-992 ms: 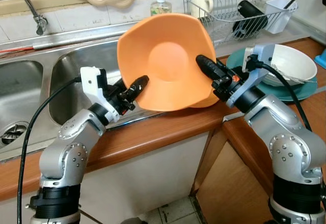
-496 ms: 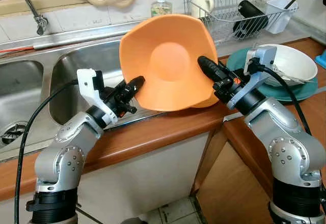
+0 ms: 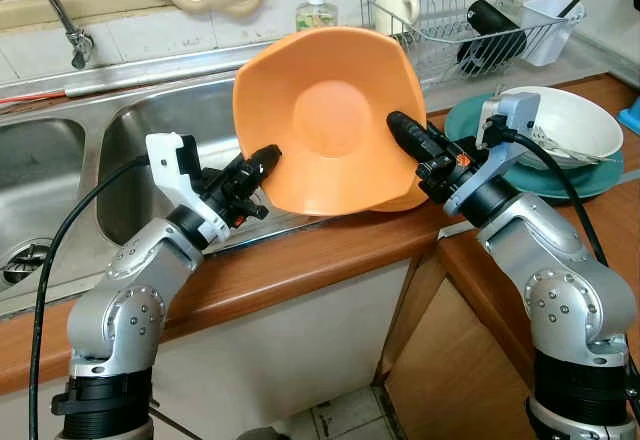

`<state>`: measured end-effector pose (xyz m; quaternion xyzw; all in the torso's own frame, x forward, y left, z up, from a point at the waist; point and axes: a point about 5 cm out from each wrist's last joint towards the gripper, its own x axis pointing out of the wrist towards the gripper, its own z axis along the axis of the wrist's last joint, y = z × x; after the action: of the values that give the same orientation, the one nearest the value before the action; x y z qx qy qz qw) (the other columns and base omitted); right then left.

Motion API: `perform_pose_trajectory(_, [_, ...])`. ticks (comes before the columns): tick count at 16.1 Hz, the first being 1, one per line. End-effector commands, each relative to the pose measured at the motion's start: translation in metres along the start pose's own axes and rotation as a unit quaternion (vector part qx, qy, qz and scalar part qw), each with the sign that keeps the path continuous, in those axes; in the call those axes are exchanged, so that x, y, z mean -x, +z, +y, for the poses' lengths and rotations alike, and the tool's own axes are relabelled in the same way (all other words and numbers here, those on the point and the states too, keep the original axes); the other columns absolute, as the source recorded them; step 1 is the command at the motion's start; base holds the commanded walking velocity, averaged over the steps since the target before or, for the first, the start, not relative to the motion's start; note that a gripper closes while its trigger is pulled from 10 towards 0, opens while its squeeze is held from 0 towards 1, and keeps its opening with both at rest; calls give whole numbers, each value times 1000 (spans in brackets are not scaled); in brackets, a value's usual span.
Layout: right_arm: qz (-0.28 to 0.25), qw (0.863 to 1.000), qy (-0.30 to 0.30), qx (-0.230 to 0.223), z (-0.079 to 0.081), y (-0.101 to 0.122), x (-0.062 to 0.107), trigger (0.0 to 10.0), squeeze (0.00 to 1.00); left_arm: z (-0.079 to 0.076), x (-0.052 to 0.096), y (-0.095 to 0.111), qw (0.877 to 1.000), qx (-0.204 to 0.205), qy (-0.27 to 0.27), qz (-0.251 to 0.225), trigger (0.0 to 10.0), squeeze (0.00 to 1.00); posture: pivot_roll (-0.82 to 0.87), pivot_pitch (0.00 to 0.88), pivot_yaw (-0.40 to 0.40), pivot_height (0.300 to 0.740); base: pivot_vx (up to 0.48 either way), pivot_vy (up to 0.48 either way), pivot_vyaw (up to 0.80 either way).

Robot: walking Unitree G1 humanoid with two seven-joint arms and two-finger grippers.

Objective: Kitchen organization

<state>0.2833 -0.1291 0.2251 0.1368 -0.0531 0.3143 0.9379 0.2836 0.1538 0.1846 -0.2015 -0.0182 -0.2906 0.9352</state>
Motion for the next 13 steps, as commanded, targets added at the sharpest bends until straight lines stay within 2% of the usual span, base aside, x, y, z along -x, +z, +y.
perform_pose_trajectory(1, [-20,1000,12,15,5,8,-2,3569,0,2,-1,2,1000,-19,21,5,0,0,-107,0,82,740,0,0,0])
perform_pose_trajectory(2, [-18,1000,7,19,4,8,-3,10000,0,2,-2,3,1000,-19,23,0,0,0,-107,0,82,740,0,0,0])
perform_pose_trajectory(3, [-18,1000,4,18,4,8,-3,10000,1000,2,-2,6,1000,-17,25,-7,0,0,-107,0,82,740,0,0,0])
perform_pose_trajectory(5, [-20,1000,2,16,3,8,-3,10000,1000,2,-3,10,999,-12,27,-20,0,0,-106,0,81,740,0,0,0])
perform_pose_trajectory(7, [-25,999,-6,24,1,10,-3,10000,1000,6,-1,25,997,16,30,-73,0,0,-107,0,82,740,0,0,0])
perform_pose_trajectory(9, [-27,999,-5,26,2,11,-3,10000,1000,7,-1,29,996,20,33,-85,0,0,-107,0,81,740,0,0,0])
perform_pose_trajectory(10, [-28,999,-2,28,3,12,-3,10000,780,9,-1,33,995,23,35,-95,0,0,-107,0,81,740,0,0,0])
perform_pose_trajectory(11, [-24,999,9,35,5,13,-3,10000,0,12,0,38,992,31,43,-115,0,0,-107,0,80,740,0,0,0])
perform_pose_trajectory(13, [-12,998,30,45,10,12,-3,10000,0,17,3,44,989,23,62,-134,0,0,-108,0,78,740,0,0,0])
